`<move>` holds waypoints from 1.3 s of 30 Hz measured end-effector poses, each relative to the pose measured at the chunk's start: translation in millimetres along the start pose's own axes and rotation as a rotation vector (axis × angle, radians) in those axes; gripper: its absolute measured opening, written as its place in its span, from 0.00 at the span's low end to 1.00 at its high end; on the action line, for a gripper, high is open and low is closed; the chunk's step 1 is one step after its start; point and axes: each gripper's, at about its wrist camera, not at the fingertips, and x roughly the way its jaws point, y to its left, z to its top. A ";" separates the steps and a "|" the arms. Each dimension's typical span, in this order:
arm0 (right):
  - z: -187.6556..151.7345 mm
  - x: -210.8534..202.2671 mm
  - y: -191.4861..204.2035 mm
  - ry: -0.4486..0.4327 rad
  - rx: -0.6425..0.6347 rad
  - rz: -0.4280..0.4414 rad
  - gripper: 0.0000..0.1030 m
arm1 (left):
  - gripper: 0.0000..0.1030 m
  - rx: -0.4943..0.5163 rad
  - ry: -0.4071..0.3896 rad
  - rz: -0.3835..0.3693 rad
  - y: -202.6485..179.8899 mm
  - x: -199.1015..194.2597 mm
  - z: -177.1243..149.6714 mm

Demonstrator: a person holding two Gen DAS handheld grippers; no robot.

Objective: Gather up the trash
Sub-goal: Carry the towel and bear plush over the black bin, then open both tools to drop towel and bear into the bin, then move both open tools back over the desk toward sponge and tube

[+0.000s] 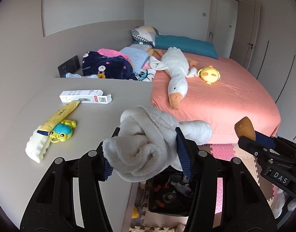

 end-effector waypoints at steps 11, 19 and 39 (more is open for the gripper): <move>0.8 -6.7 -34.6 -0.012 0.073 -0.044 0.40 | 0.52 0.079 0.017 -0.062 -45.6 7.4 -1.4; 0.1 -6.0 -55.6 -0.013 0.124 -0.079 0.40 | 0.52 0.133 0.044 -0.110 -71.7 15.7 -8.2; 8.5 -3.6 -71.2 -0.051 0.190 -0.168 0.62 | 0.94 0.051 -0.038 -0.092 -45.0 6.2 -3.4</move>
